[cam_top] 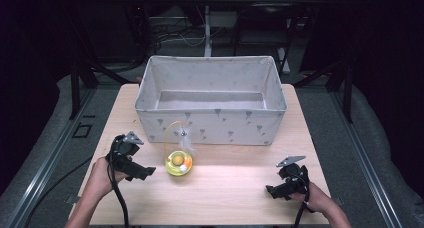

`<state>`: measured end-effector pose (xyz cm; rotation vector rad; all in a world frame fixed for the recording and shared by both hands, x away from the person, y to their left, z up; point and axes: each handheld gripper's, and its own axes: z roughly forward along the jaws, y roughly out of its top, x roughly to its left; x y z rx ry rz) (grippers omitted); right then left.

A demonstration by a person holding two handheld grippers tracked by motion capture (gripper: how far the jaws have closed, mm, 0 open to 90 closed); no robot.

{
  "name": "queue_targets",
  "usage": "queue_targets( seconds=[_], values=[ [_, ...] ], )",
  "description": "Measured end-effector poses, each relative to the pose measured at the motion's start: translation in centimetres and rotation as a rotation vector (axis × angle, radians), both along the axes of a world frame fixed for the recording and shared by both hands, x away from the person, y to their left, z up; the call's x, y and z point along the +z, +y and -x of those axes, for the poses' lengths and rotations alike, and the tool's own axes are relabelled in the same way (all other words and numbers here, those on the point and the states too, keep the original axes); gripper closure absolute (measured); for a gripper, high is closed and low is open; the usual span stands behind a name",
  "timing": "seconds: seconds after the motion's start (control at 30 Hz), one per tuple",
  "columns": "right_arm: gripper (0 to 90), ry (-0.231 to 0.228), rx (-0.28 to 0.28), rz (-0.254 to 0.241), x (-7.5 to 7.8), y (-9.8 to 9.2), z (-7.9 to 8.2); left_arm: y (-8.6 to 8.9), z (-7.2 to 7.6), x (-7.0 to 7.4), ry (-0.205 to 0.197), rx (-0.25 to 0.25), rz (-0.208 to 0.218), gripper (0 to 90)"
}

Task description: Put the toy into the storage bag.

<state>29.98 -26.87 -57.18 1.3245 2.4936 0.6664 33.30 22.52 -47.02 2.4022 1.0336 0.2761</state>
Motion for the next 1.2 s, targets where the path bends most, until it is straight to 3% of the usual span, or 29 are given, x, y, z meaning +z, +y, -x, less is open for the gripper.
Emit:
queue_targets(
  seconds=[0.53, 0.9, 1.2],
  values=[
    [0.0, -0.001, -0.001, -0.001, 0.0, 0.0, 0.0, -2.5, -2.0, 2.7, 0.015, -0.073, -0.008, 0.0],
    [0.0, -0.001, -0.001, 0.0, 0.0, 0.0, 0.0, -4.3, -2.9, 4.9, 0.011, -0.146, -0.07, 0.3],
    [0.0, -0.001, -0.001, 0.007, 0.0, 0.0, 0.0, -5.5, -3.7, 7.0, 0.035, -0.226, -0.109, 35.6]
  ],
)
